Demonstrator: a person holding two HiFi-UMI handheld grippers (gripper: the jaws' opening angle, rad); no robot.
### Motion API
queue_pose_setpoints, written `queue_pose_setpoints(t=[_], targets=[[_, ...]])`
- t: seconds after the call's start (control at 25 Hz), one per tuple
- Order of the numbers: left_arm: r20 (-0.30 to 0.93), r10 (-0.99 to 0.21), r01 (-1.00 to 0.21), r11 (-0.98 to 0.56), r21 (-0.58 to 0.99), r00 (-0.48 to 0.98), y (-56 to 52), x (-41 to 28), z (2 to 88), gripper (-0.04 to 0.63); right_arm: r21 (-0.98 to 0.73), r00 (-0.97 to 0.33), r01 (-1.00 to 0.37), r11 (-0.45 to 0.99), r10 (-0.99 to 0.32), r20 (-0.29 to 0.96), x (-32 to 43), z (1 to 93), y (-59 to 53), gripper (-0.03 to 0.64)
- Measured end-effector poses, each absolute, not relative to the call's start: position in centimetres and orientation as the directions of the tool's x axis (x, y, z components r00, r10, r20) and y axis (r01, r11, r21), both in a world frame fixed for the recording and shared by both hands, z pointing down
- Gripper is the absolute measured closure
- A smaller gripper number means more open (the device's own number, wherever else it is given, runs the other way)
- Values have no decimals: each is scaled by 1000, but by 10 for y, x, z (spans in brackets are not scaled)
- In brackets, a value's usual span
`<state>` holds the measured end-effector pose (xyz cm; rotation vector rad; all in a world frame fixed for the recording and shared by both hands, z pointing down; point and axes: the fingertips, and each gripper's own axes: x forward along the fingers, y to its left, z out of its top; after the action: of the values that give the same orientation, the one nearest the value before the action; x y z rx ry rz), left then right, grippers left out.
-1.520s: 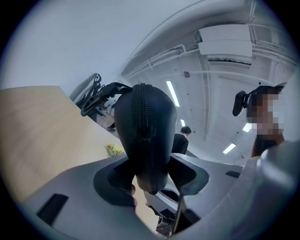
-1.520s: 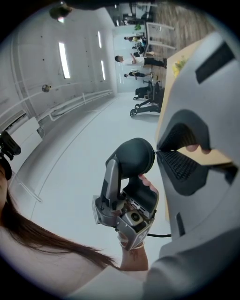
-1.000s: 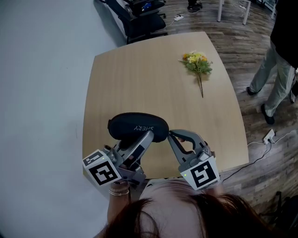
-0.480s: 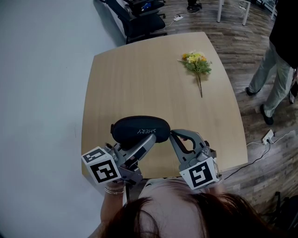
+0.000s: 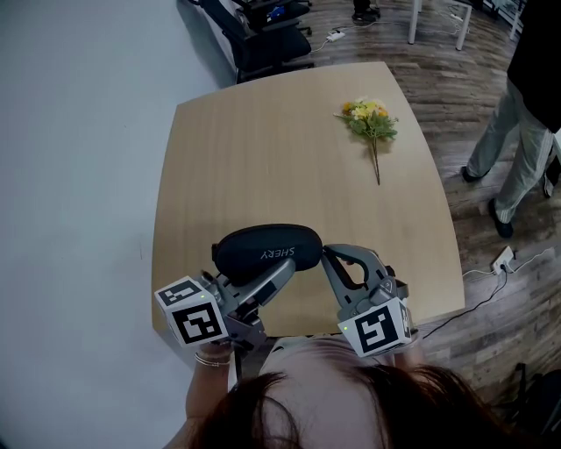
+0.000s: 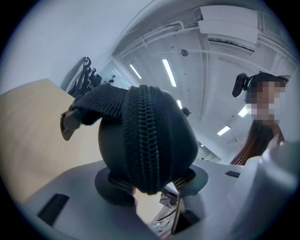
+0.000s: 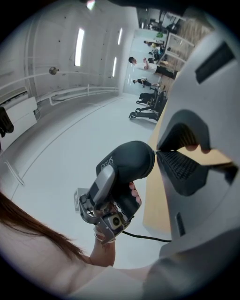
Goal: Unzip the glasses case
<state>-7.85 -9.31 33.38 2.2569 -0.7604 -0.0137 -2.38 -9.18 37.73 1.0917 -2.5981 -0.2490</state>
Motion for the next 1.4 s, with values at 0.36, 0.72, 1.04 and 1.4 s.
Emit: queue_pose_setpoints(t=[0.36,0.72,1.04,1.4], targets=[[230,-509,-524,-568,634,830,-87,-76,337,388,327,-652,-652,685,-726,220,-22,378,-92,601],[261,-482,-527,-575,626,837,-82,-71,343,390,350,-645,-640,684,-726,238,-16,382,-92,601],[299,-452,-534,-594,602,840,-78,-69,349,390,385,-632,-630,675,-733,252,-15,384,-94,601],[349,-429,-552,-611,567,833,-76,-66,355,388,447,-610,-599,665,-740,284,-16,392,-95,601]])
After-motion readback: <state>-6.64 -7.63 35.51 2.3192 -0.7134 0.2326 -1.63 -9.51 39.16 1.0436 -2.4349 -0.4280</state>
